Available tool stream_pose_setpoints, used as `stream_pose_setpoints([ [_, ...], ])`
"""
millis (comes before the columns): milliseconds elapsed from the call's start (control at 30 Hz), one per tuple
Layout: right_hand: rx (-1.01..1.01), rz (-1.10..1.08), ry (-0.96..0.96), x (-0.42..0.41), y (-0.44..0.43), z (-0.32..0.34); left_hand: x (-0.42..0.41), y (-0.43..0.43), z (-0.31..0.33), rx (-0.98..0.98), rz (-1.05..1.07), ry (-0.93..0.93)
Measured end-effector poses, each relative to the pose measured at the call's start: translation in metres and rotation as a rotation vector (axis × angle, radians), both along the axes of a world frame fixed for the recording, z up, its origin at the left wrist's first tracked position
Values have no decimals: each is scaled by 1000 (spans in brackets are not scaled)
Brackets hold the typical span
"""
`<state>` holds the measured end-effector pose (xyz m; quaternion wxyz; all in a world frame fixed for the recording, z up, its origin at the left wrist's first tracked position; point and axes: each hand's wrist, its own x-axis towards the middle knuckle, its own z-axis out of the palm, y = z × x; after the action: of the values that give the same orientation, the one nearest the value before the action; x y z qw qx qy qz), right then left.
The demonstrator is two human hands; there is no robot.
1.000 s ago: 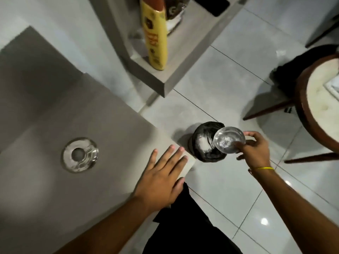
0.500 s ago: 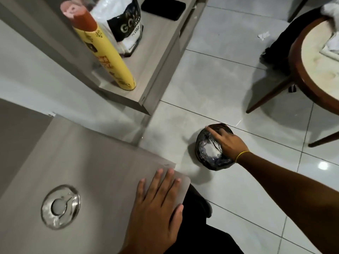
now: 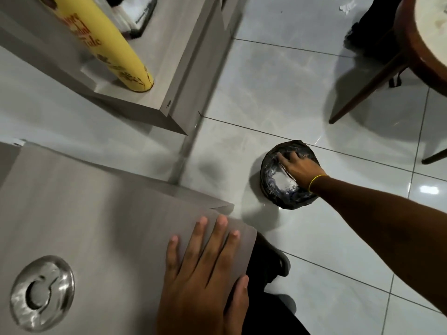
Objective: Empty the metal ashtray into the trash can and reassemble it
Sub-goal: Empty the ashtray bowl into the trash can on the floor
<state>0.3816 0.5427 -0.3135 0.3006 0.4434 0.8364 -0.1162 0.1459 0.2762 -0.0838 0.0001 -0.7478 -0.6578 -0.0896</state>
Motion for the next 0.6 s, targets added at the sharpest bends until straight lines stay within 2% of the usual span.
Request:
stream_pose_setpoints([
  [100,-52,-44,34,2,0,-6,-1,0,-3,34,-9,15],
  [233,-43,-18,-47,5,1,-17,-2,3,-7,49,-17,46],
  [600,-58,-177,58,0,-6,-22,-2,3,-7,40,-15,33],
])
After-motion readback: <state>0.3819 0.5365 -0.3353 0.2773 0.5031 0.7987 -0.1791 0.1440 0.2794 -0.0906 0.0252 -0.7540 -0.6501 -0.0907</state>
